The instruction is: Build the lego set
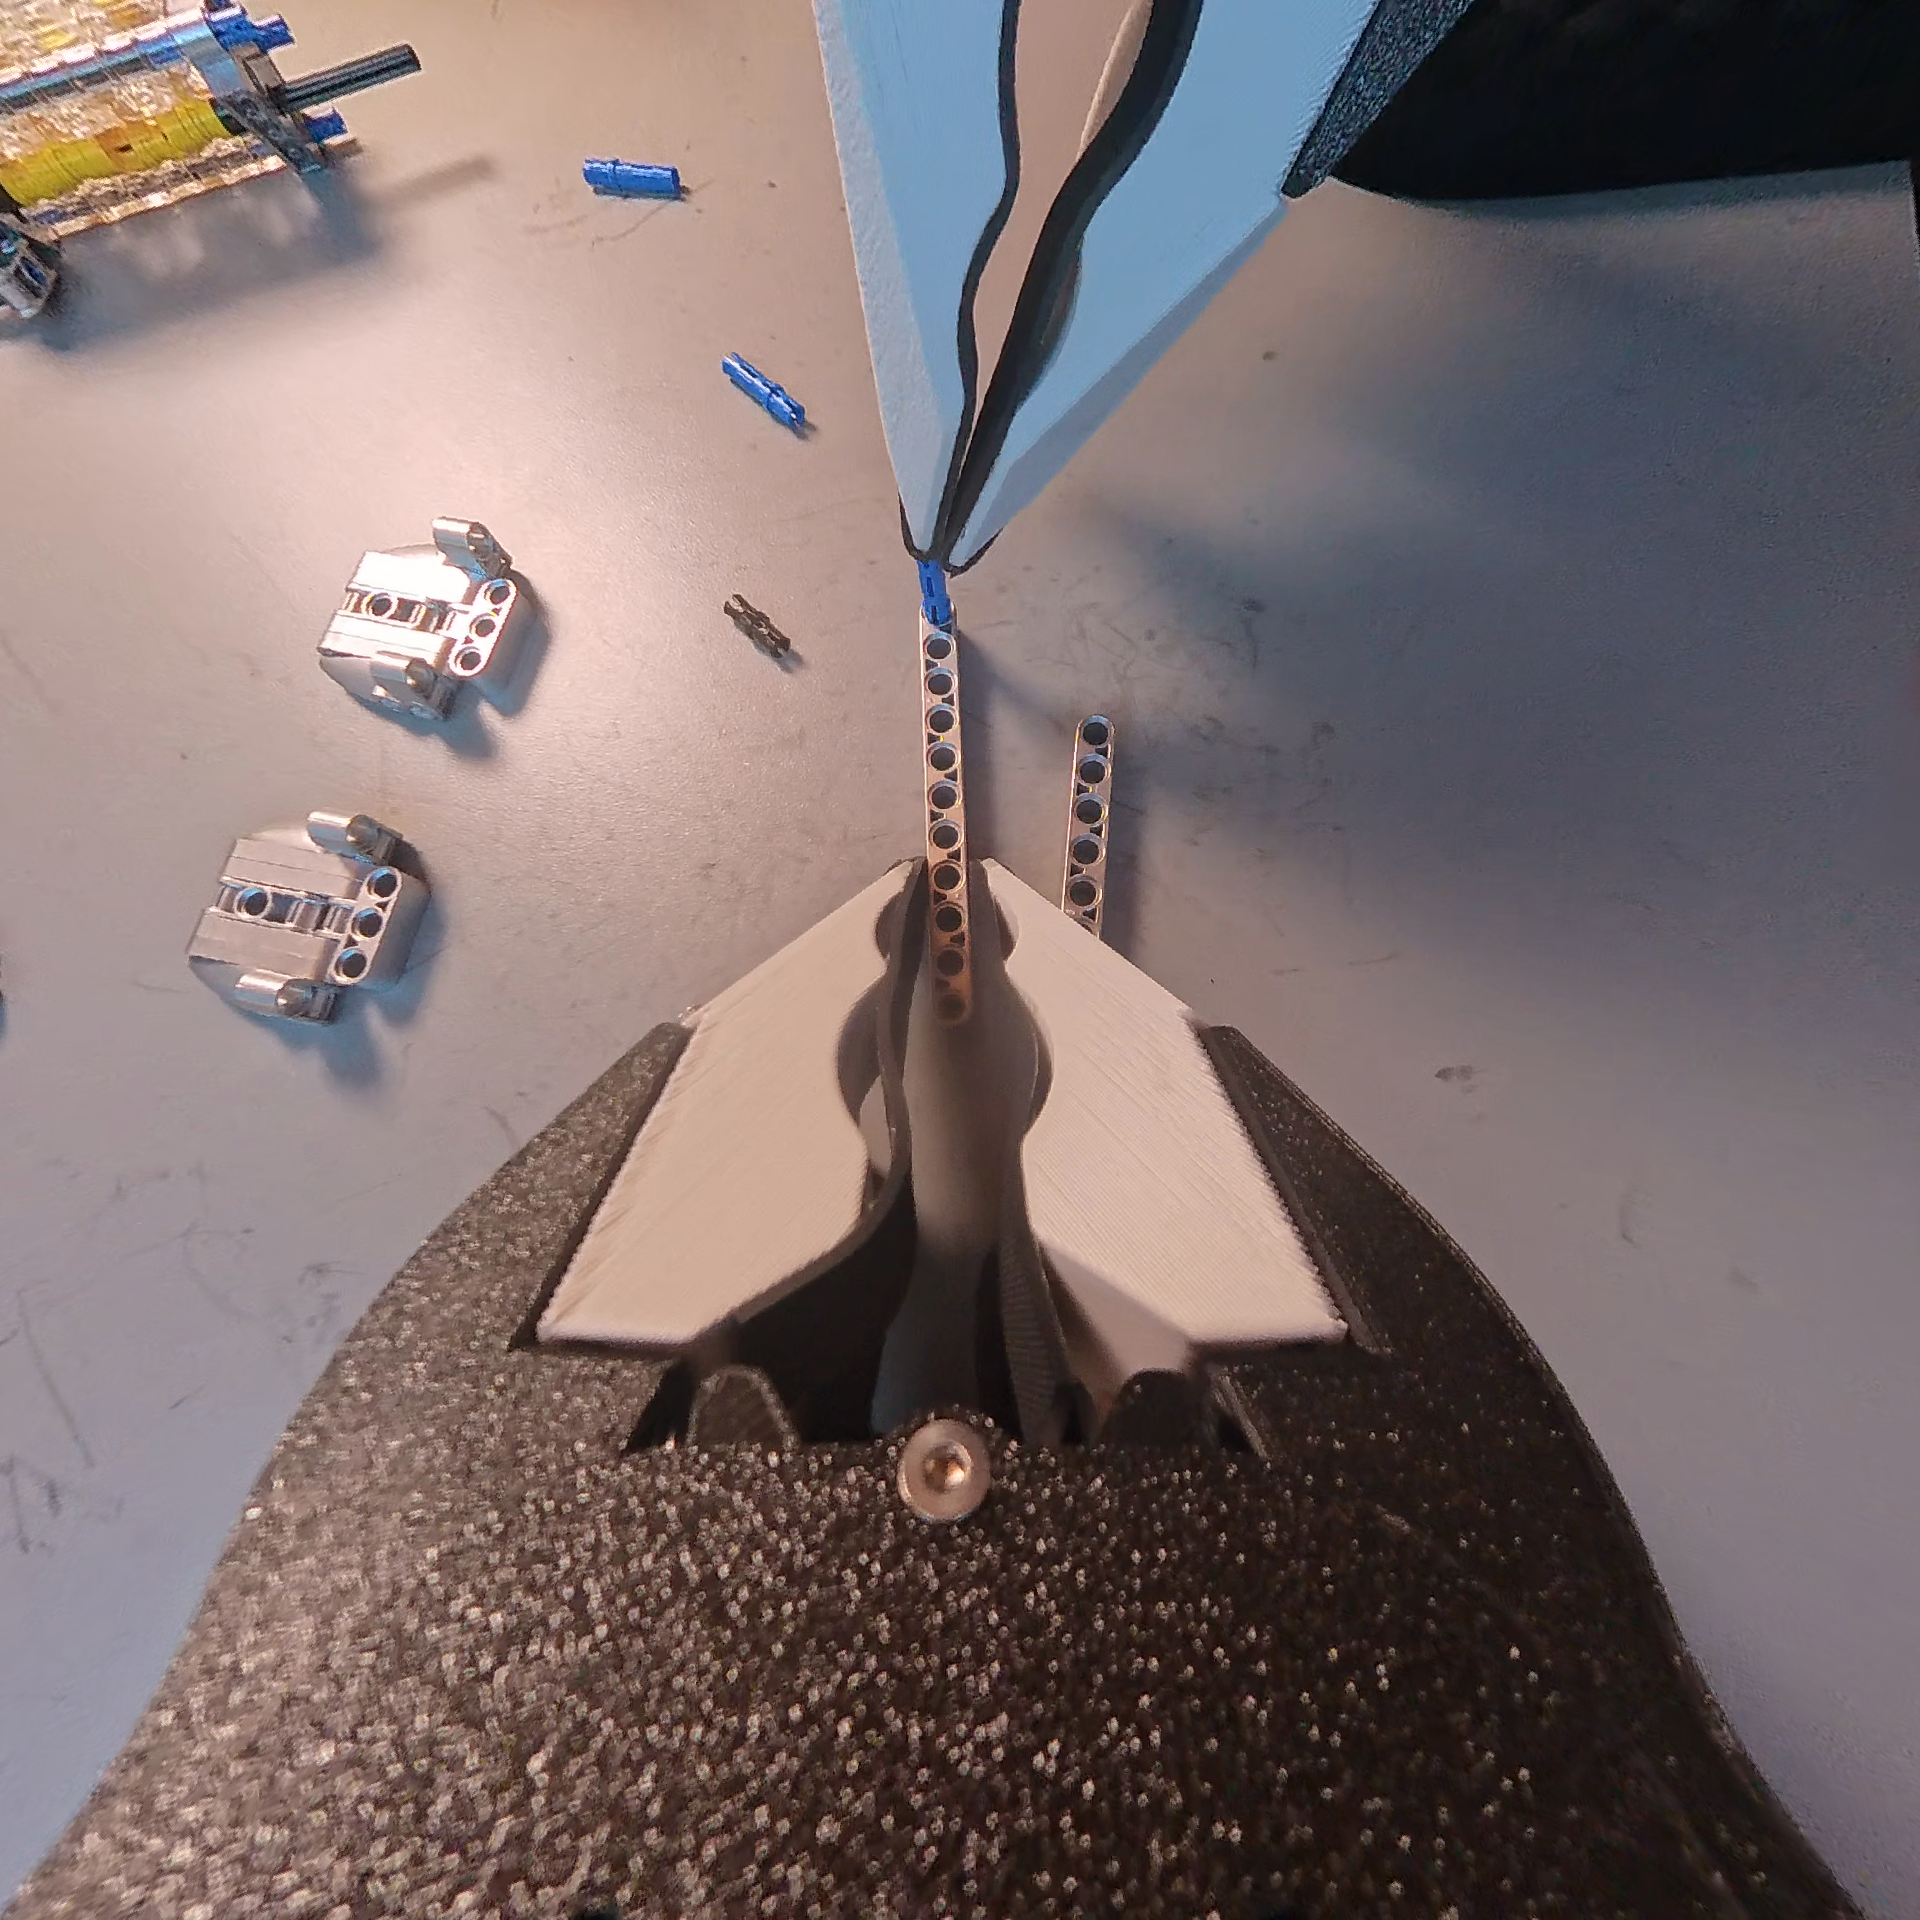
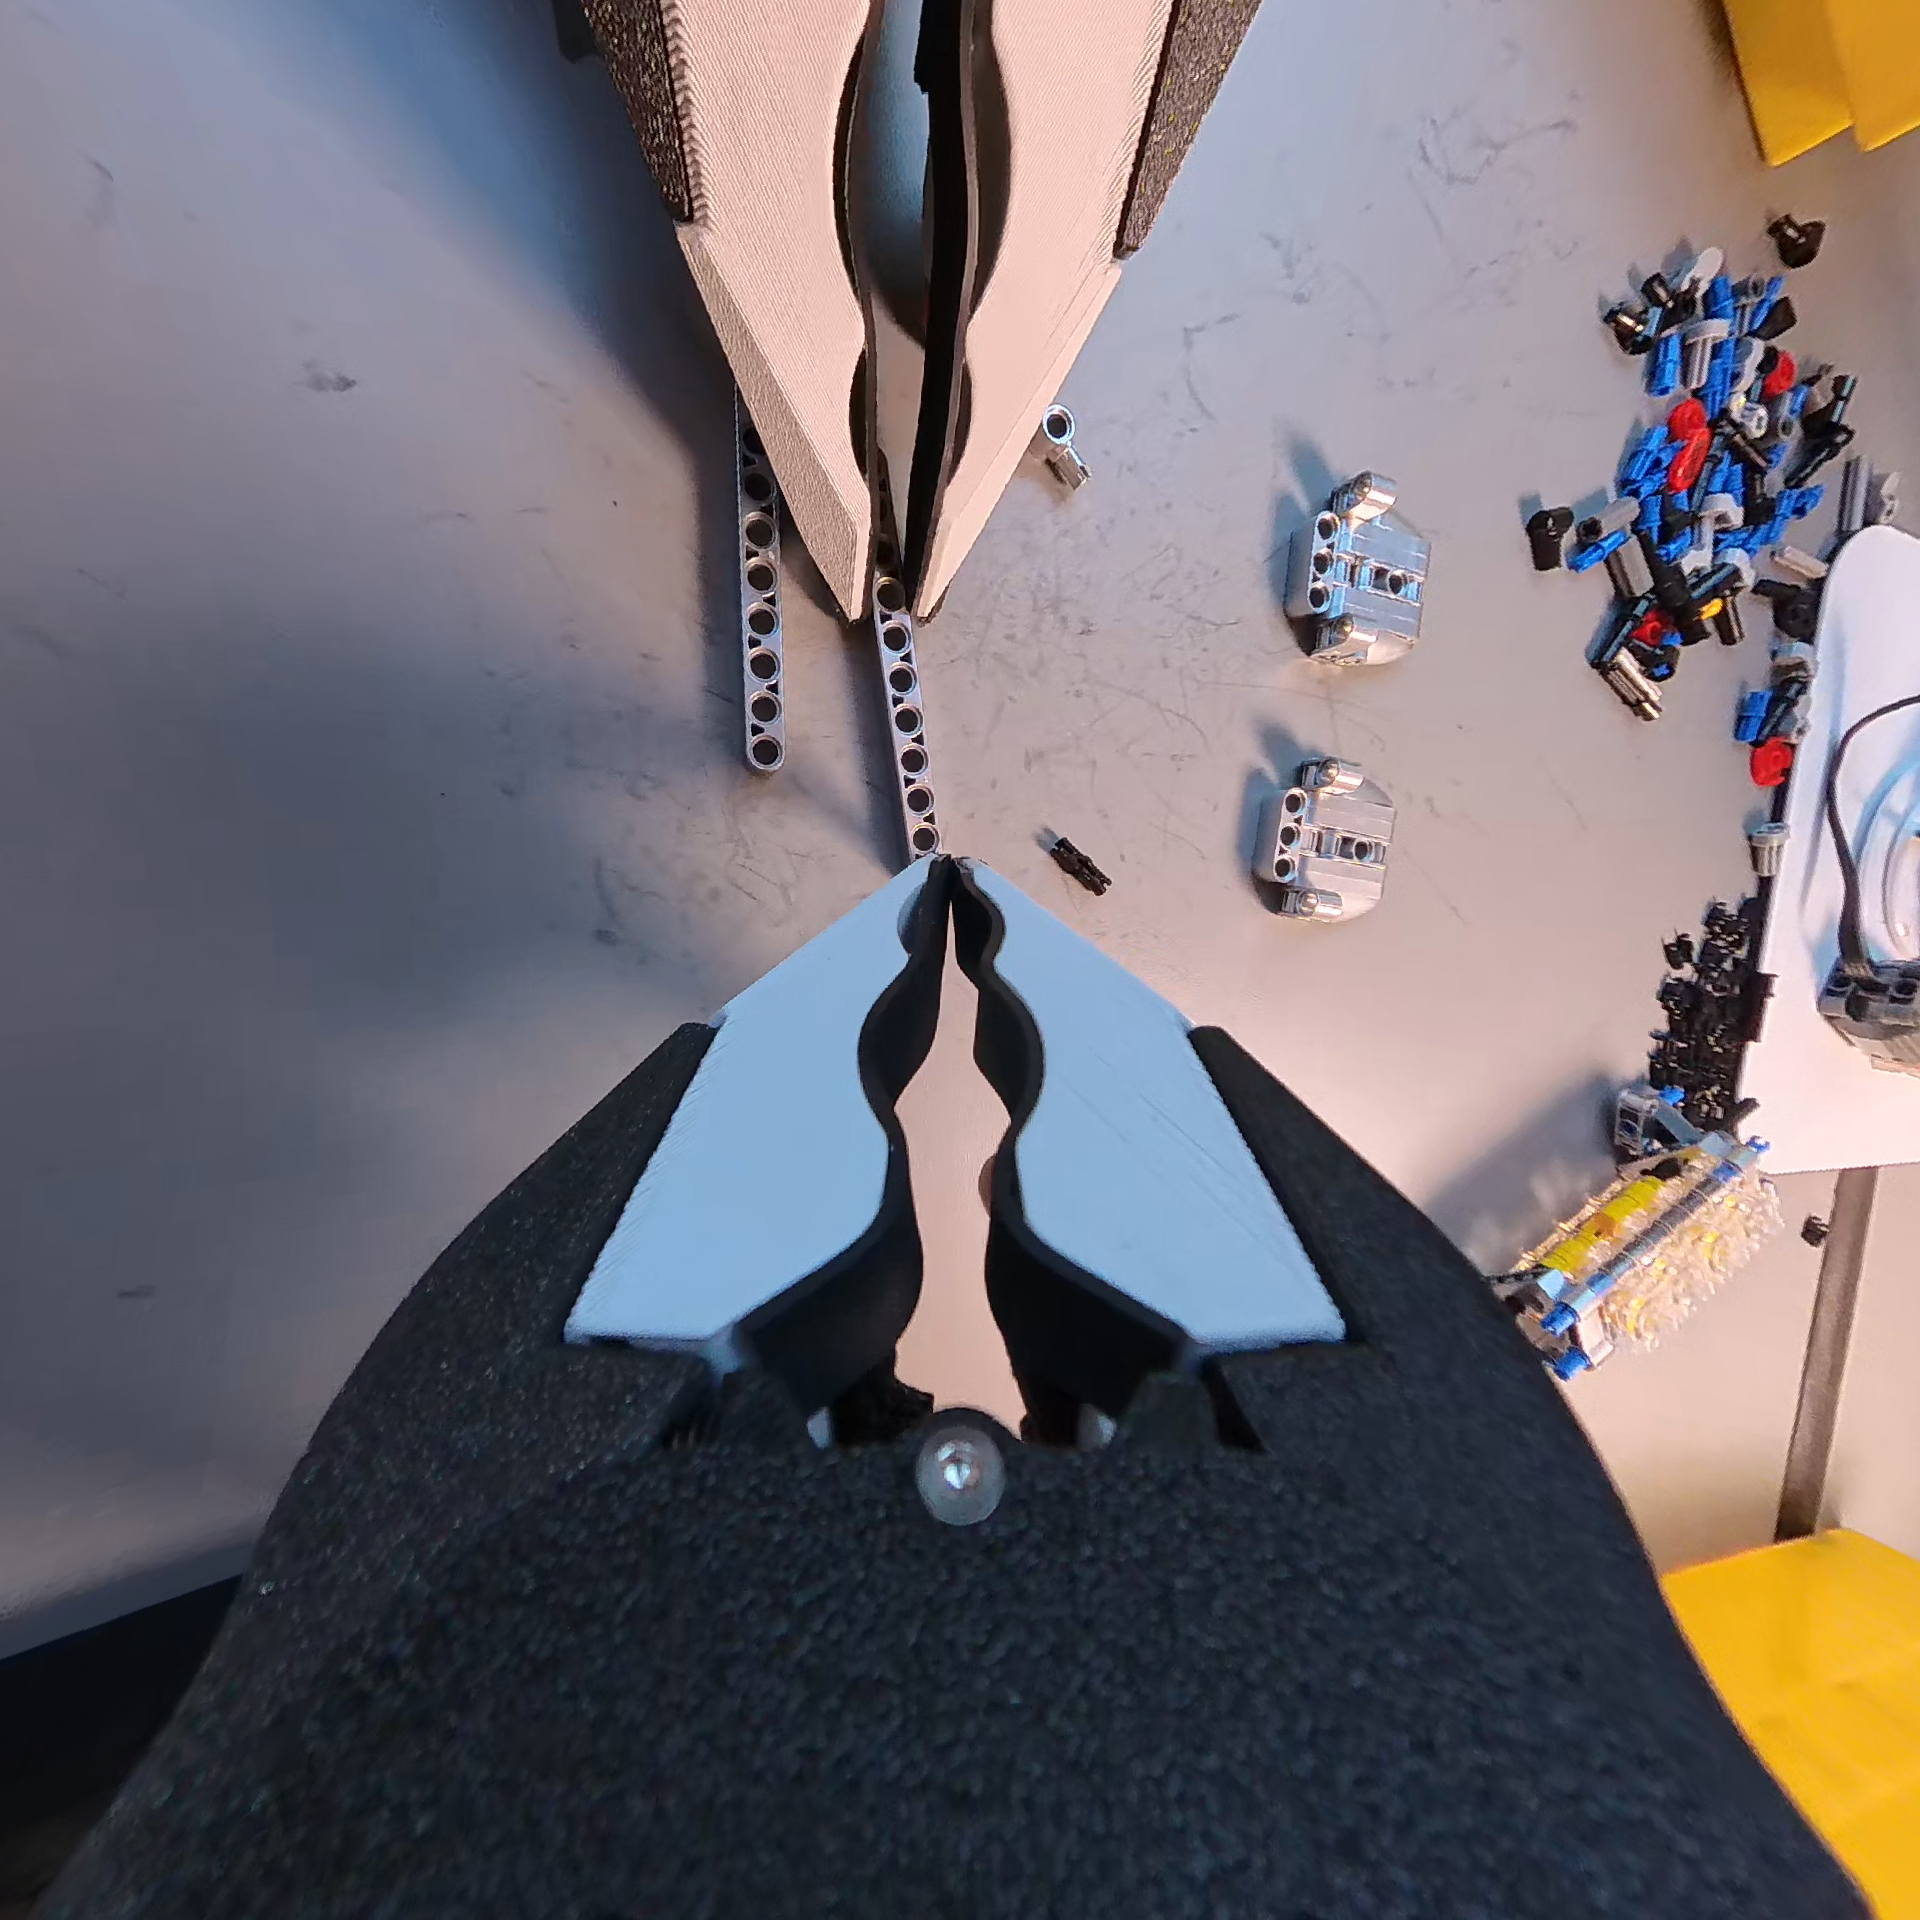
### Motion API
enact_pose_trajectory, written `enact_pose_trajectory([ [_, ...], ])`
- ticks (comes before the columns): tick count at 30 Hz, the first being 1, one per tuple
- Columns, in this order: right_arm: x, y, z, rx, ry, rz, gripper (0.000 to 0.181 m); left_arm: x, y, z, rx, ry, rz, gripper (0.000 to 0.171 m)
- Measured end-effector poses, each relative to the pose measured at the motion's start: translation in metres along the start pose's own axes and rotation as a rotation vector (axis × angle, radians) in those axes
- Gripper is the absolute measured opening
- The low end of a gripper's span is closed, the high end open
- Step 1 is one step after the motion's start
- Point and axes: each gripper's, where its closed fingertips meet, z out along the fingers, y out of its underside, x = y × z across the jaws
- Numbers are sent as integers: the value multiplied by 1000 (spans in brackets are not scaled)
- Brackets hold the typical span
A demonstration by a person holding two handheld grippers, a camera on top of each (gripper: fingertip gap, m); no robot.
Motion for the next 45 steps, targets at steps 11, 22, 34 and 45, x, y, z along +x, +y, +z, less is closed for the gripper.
enact_pose_trajectory([
  [11, 2, -1, 2, 16, -12, 86, 0, 0, 0, 0, -1, -1, -1, 6],
  [22, 3, 0, -9, 312, 4, 387, 24, 0, -1, 0, 14, -6, 39, 6],
  [34, 48, 44, -18, 225, 94, 411, 24, -48, -19, -38, 196, -131, -92, 14],
  [45, 37, 71, 5, 122, -91, 424, 25, -64, -16, -35, 214, -204, -153, 13],
])
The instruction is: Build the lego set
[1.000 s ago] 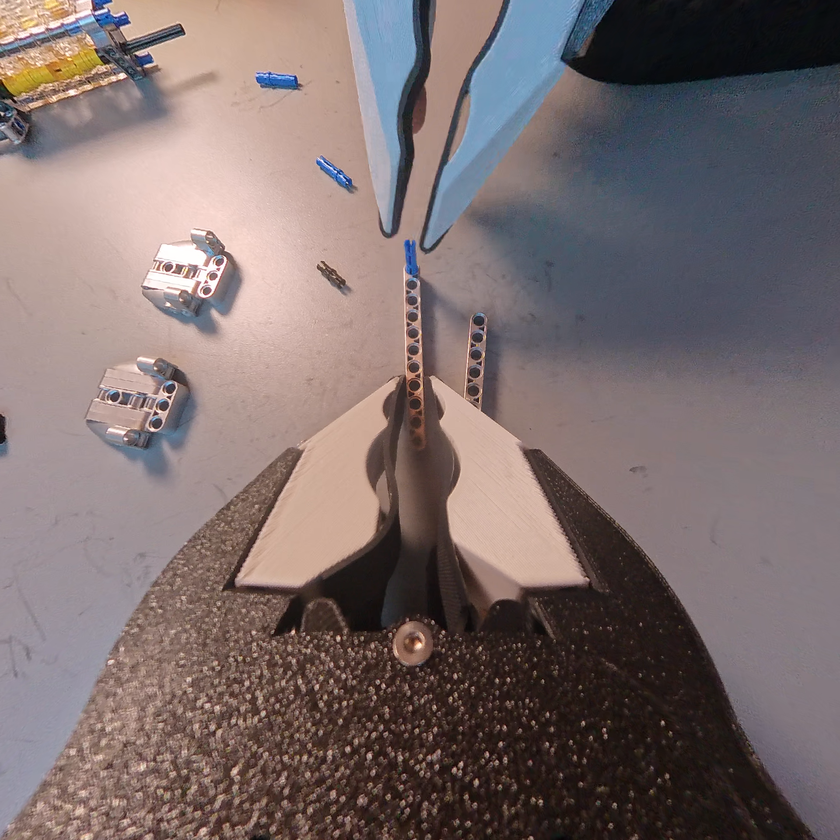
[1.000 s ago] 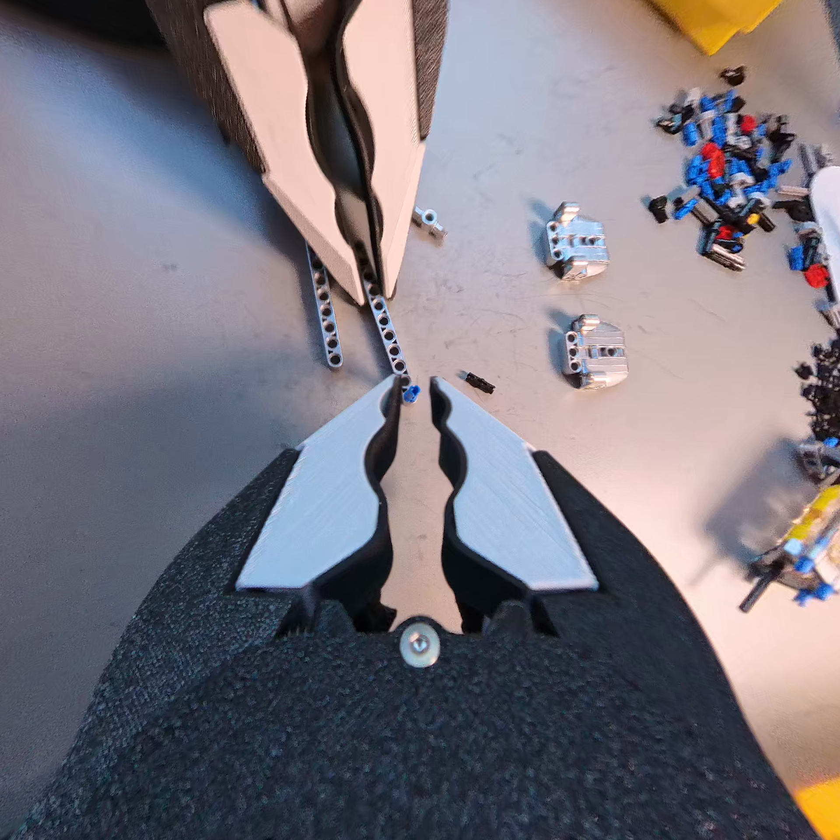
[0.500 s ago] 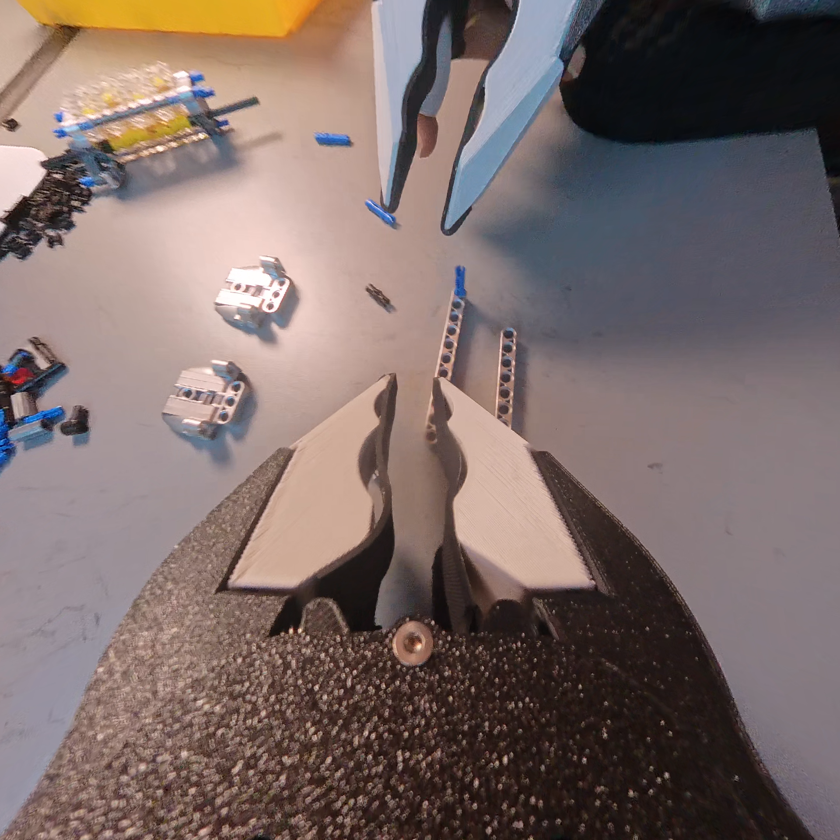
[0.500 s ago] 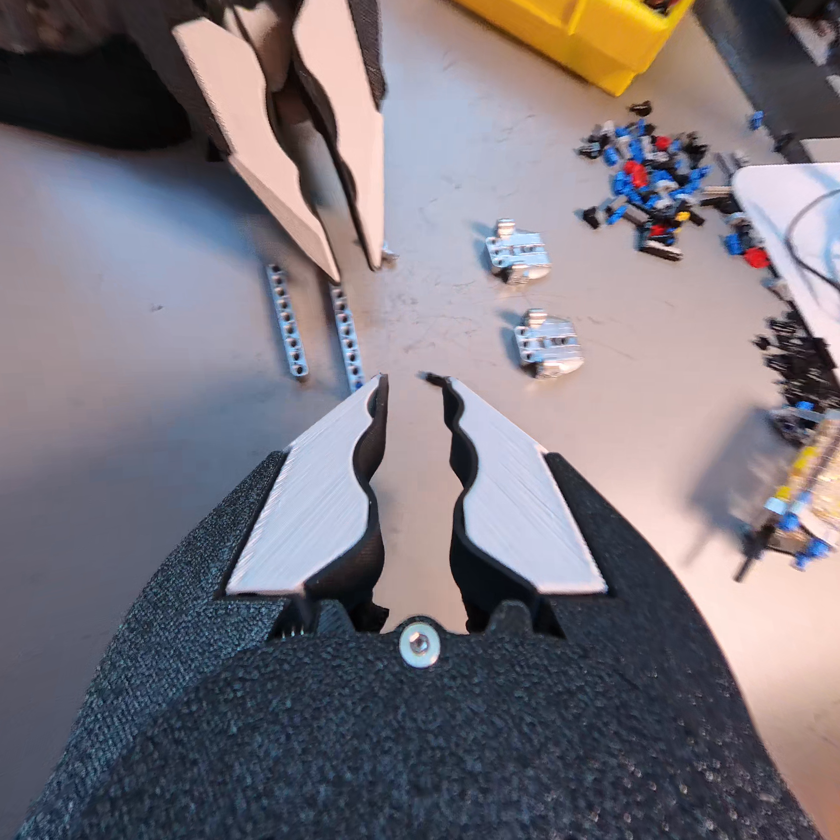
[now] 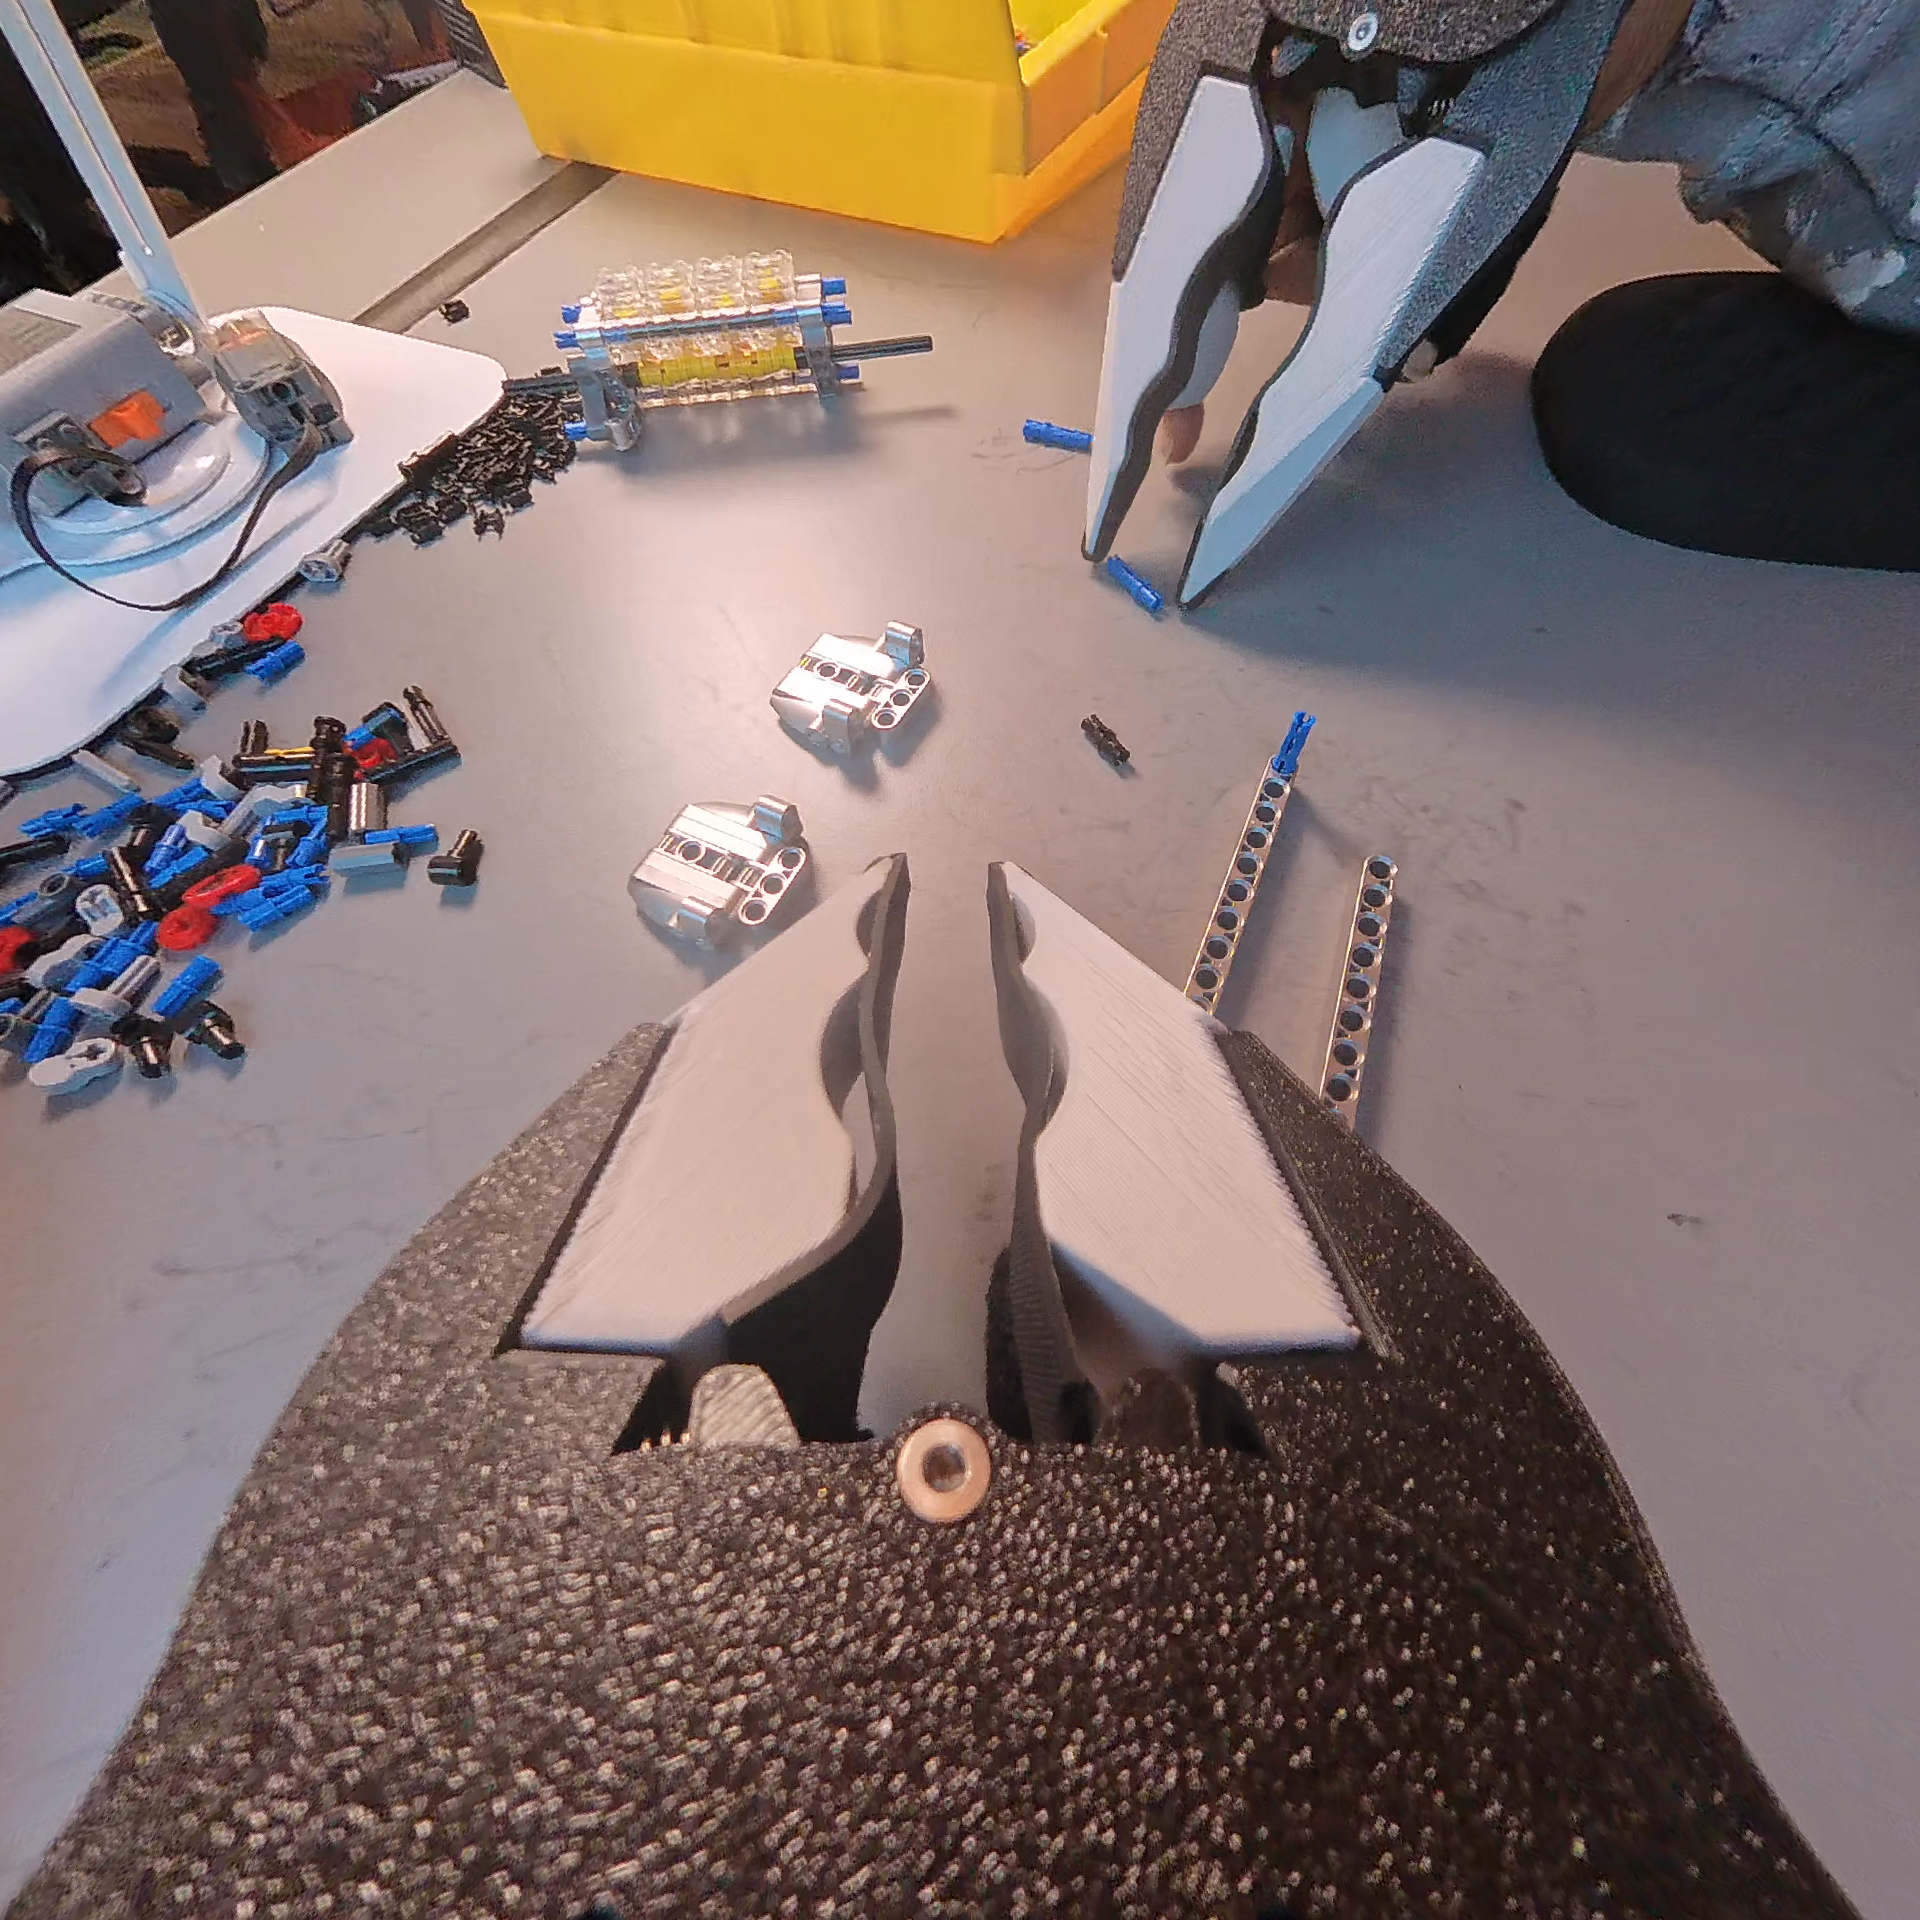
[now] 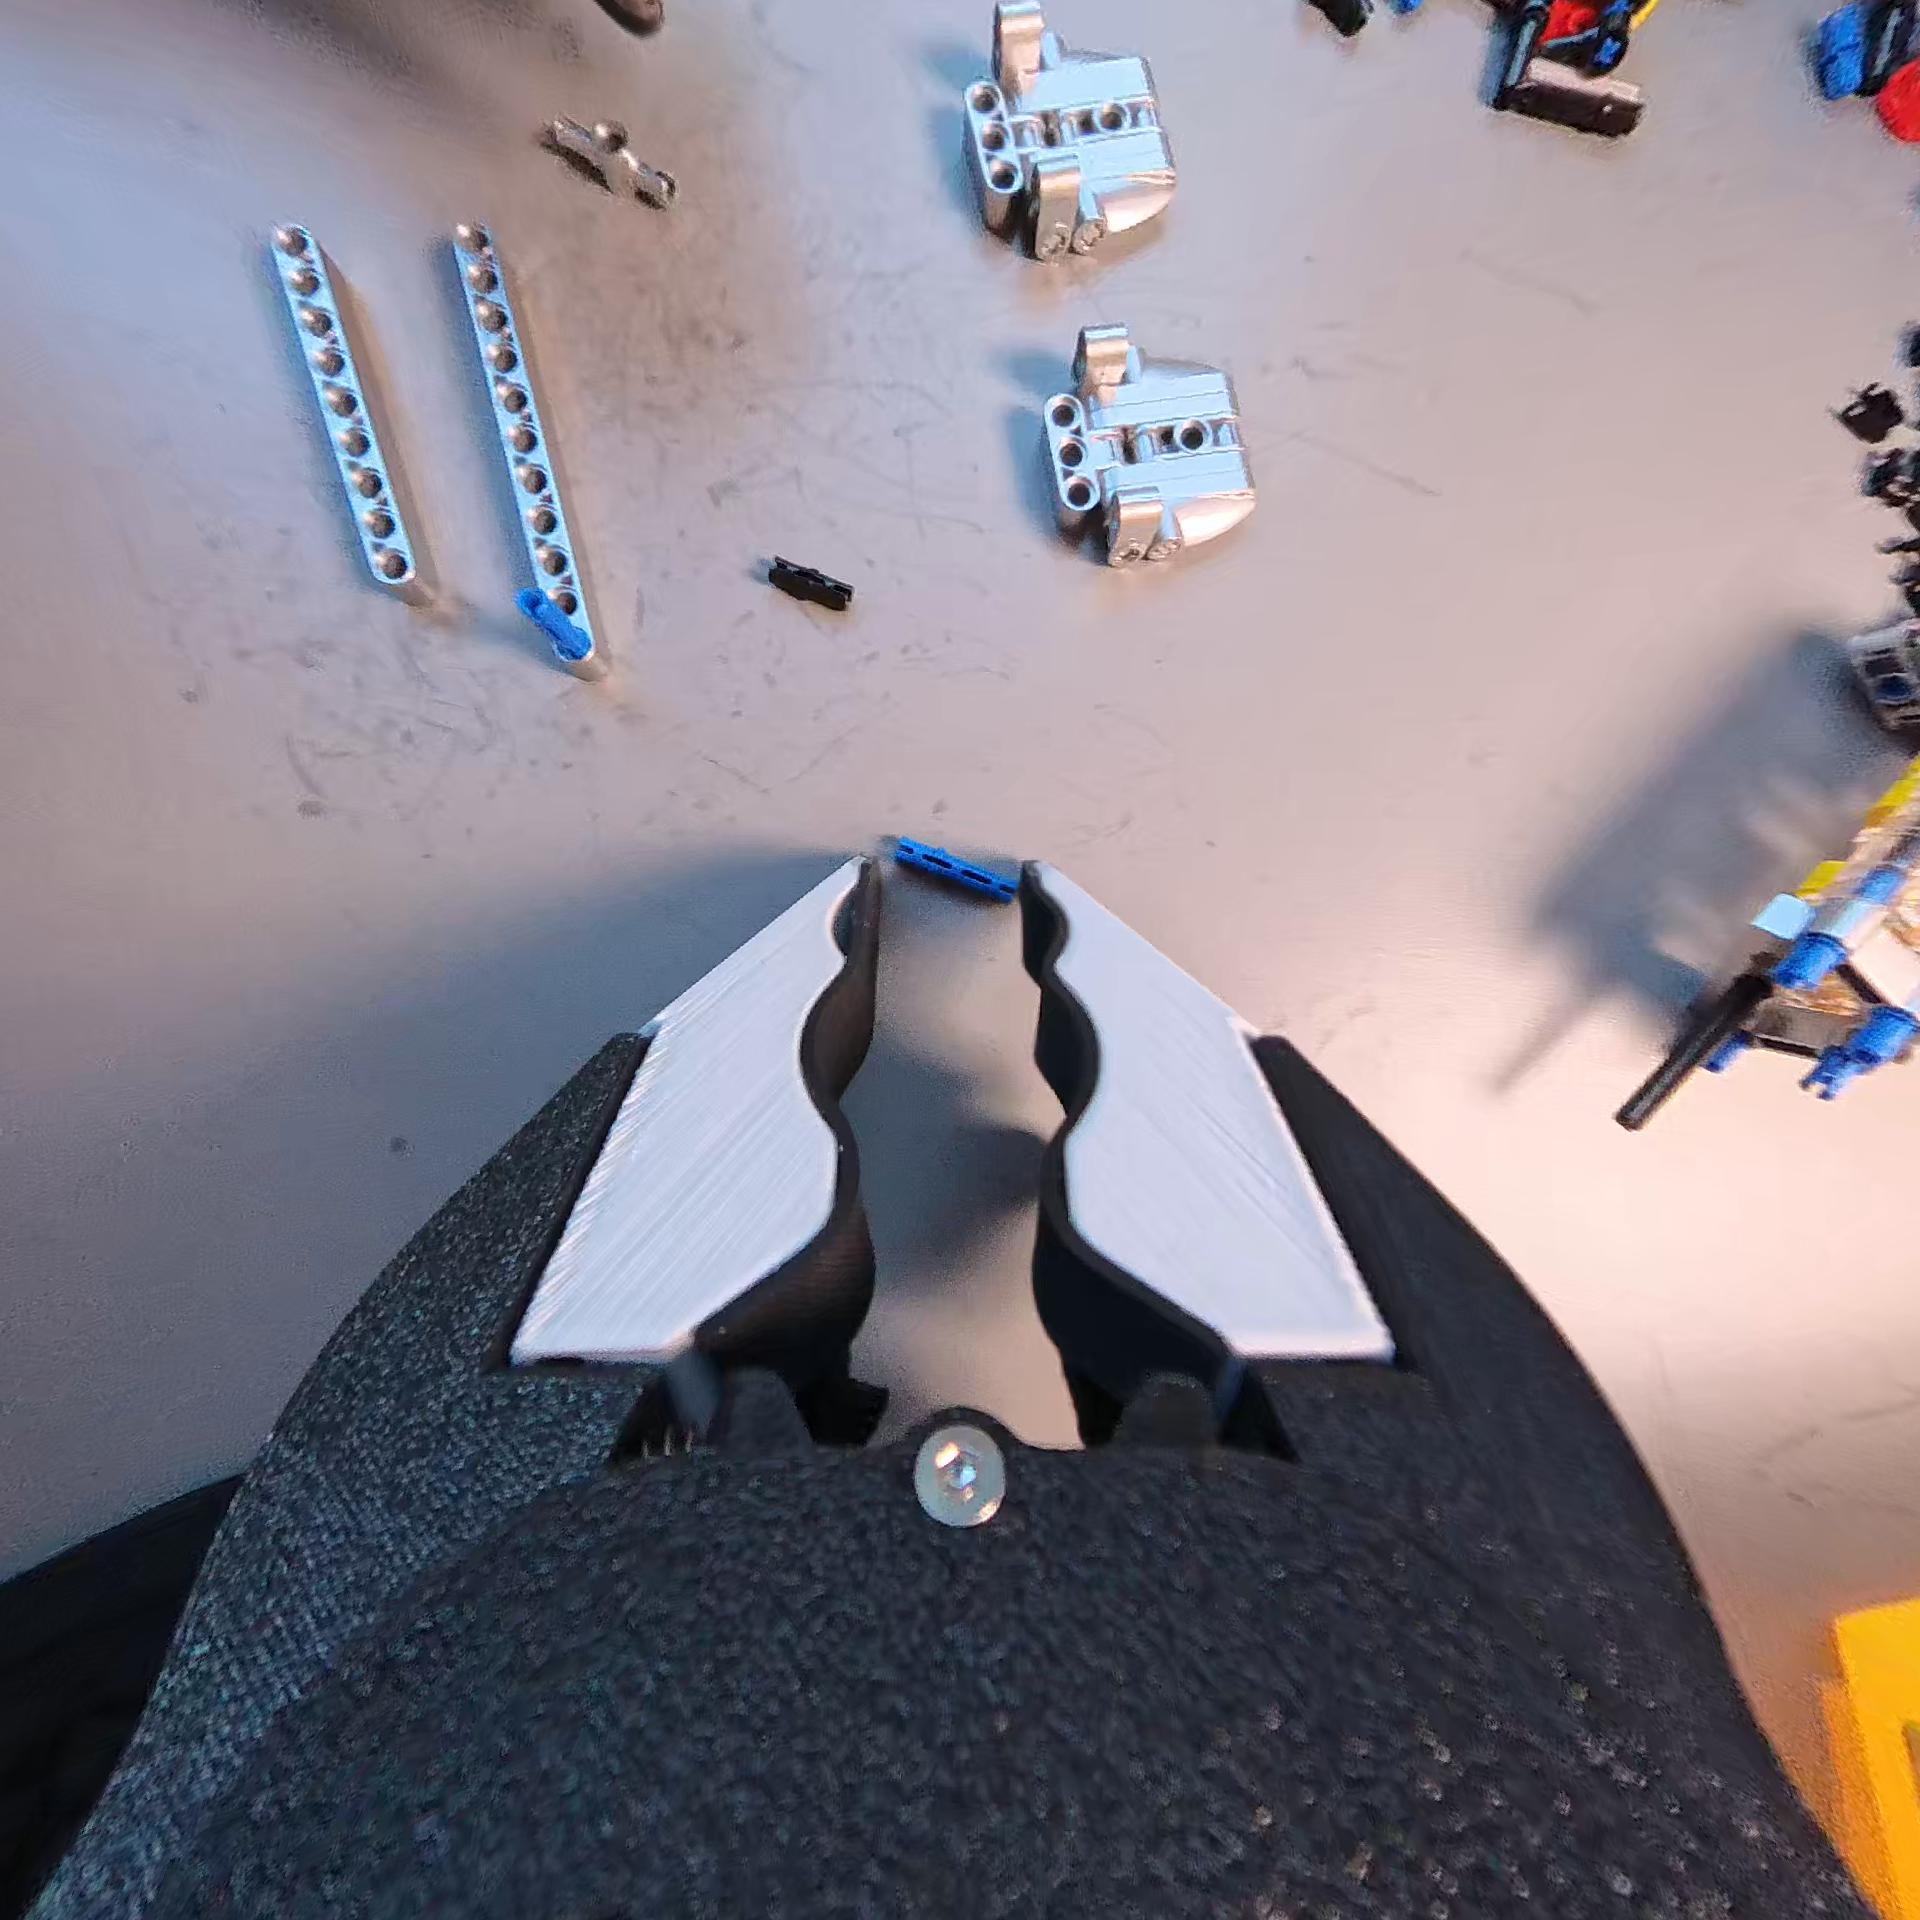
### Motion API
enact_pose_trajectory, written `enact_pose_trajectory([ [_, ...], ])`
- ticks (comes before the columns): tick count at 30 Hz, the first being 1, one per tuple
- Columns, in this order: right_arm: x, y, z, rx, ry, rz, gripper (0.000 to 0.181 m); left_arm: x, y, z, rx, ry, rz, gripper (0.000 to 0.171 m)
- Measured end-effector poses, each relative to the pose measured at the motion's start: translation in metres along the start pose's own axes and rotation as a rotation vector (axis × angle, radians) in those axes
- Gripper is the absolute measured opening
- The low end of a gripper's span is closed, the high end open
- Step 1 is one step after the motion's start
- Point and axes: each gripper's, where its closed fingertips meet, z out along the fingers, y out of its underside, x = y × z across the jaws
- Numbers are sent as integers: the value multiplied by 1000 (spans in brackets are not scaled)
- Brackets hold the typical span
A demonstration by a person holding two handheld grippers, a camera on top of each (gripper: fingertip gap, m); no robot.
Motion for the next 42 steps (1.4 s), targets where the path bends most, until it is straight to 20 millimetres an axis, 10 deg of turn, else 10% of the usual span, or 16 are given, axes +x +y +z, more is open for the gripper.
enact_pose_trajectory([
  [21, -18, -18, -6, 121, 27, -112, 0, 30, -7, 8, 25, 115, -12, 13],
  [31, -66, -27, 14, 55, -143, -215, 40, 31, -3, 9, 2, 109, 2, 13],
  [42, -68, -21, 13, 28, -153, -215, 4, 32, -2, 10, -3, 114, 7, 13],
])
